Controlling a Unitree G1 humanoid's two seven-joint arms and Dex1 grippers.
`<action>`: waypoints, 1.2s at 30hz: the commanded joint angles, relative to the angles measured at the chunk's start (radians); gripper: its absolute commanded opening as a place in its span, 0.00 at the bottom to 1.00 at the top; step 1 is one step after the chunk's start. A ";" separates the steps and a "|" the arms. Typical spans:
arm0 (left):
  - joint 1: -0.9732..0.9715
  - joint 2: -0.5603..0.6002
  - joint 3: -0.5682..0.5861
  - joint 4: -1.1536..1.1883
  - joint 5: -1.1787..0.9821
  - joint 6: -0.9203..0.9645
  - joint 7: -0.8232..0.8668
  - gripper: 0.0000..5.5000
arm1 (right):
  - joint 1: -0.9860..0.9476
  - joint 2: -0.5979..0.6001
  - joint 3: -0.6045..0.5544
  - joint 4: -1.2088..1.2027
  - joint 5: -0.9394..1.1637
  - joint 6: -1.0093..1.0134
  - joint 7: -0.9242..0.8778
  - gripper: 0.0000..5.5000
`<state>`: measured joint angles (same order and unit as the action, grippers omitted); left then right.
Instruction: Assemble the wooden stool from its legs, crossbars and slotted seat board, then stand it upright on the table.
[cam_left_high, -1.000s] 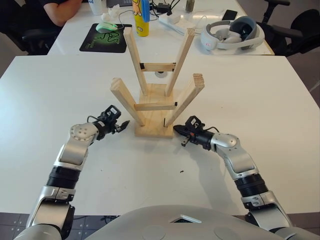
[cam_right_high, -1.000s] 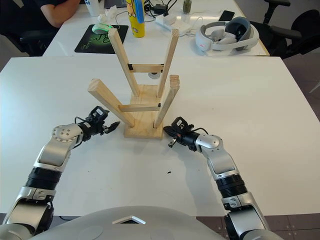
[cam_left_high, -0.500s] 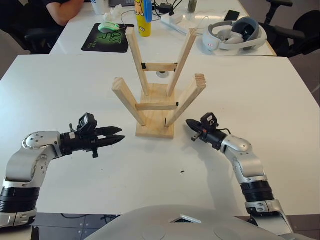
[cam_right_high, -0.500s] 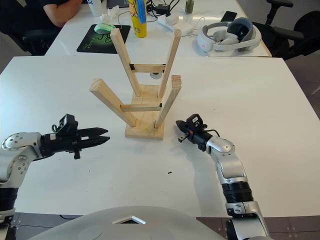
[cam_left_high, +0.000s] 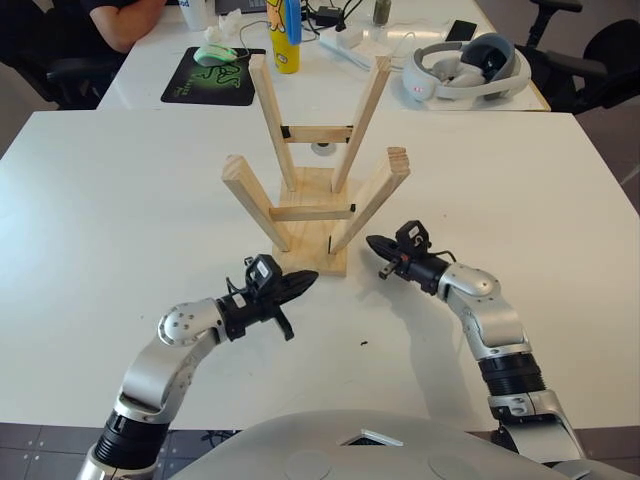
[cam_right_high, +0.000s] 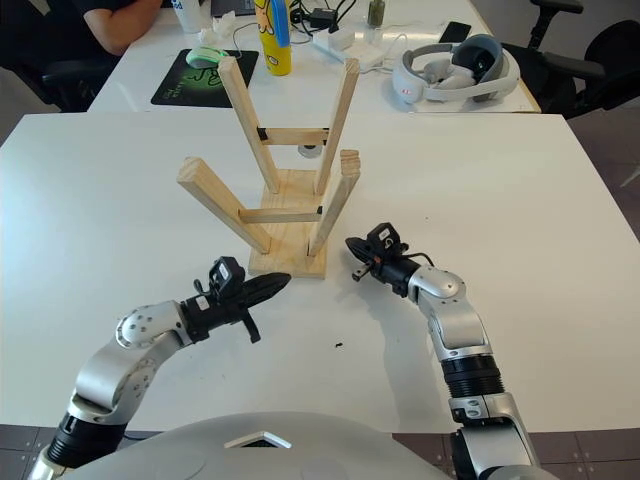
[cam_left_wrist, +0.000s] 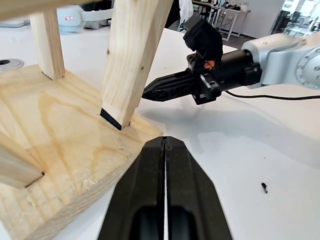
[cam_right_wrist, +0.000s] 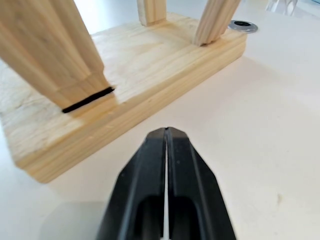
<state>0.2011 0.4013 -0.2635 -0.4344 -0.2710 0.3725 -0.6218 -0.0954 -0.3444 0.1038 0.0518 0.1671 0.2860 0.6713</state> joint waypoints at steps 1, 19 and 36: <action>0.007 -0.089 -0.052 0.065 0.072 -0.052 0.101 0.00 | -0.030 -0.016 0.002 0.006 0.008 0.015 0.020 0.00; -0.061 -0.268 -0.092 0.197 0.254 -0.136 0.353 0.00 | -0.060 -0.014 0.037 0.026 0.003 0.027 0.060 0.00; -0.057 -0.310 -0.090 0.318 0.335 -0.072 0.439 0.00 | -0.118 -0.092 -0.201 -0.136 0.224 0.139 0.082 0.00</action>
<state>0.1224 0.0833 -0.3677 -0.1586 0.0520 0.2561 -0.1949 -0.1693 -0.3953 0.0165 0.0086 0.2860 0.3453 0.7661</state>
